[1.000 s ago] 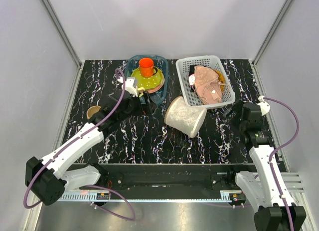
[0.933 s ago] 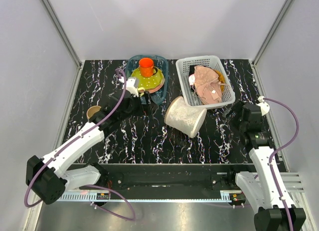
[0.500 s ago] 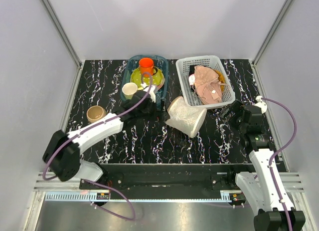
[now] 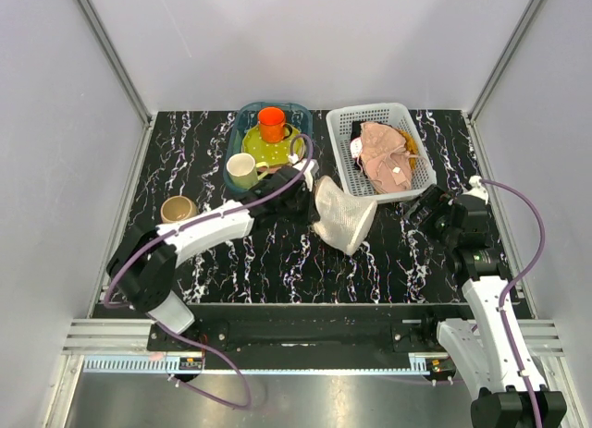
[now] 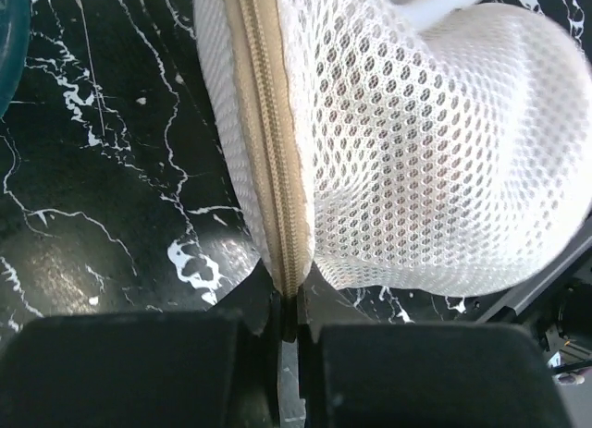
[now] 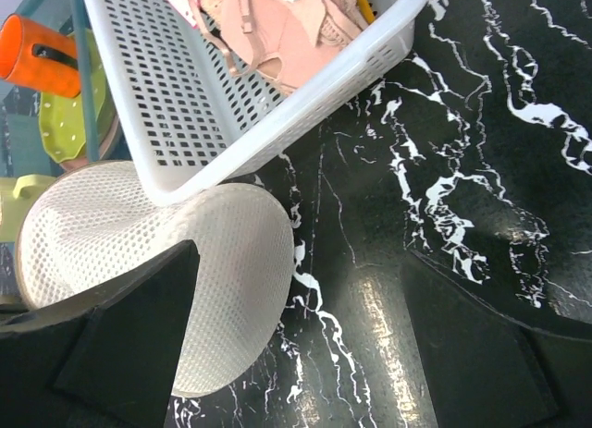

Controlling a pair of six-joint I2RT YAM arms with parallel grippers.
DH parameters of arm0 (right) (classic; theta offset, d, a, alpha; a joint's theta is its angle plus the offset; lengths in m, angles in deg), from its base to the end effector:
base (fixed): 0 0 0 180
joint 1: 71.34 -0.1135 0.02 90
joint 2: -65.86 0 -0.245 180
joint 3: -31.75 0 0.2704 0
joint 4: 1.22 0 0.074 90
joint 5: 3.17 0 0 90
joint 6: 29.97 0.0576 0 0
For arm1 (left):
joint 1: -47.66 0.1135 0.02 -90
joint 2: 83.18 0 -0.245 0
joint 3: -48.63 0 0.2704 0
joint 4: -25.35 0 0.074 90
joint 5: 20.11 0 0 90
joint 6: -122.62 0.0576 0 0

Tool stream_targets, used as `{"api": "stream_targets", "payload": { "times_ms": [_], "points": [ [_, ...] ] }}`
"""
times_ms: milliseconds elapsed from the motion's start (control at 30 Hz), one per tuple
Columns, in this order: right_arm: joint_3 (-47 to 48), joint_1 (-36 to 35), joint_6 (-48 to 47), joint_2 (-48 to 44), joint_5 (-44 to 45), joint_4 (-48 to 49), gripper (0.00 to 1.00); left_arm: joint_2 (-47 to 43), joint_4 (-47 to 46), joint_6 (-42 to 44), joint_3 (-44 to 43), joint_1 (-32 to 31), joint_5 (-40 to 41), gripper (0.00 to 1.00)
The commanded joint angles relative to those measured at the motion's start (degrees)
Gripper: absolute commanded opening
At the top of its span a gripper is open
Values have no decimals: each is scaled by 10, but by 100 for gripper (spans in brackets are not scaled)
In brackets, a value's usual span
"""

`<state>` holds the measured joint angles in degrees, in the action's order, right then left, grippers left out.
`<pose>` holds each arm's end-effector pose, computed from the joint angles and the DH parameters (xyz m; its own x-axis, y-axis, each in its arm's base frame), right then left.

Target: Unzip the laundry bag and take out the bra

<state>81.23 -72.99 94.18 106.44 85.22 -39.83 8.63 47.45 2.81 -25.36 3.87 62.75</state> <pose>0.2152 0.0078 0.2495 -0.4398 0.5487 -0.7110 0.2341 0.8343 0.4991 0.2735 -0.2721 0.1915 -0.7775 0.0620 -0.6258 0.4252 0.7850 -0.4505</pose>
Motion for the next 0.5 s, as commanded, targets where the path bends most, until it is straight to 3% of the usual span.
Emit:
{"api": "stream_targets", "payload": {
  "times_ms": [0,267,400,433,467],
  "points": [
    [7,0,-7,5,-40,28,100,-68,103,57,-89,-69,117,0],
    [-4,1,2,-5,-43,32,100,-120,244,141,-157,-162,473,0],
    [-14,1,8,-10,-40,38,100,-33,335,160,-227,-232,594,4],
    [-14,1,9,-10,-38,39,100,24,360,159,-246,-245,610,6],
    [-16,0,12,-13,-38,37,100,54,412,153,-291,-258,634,12]
  ]
}}
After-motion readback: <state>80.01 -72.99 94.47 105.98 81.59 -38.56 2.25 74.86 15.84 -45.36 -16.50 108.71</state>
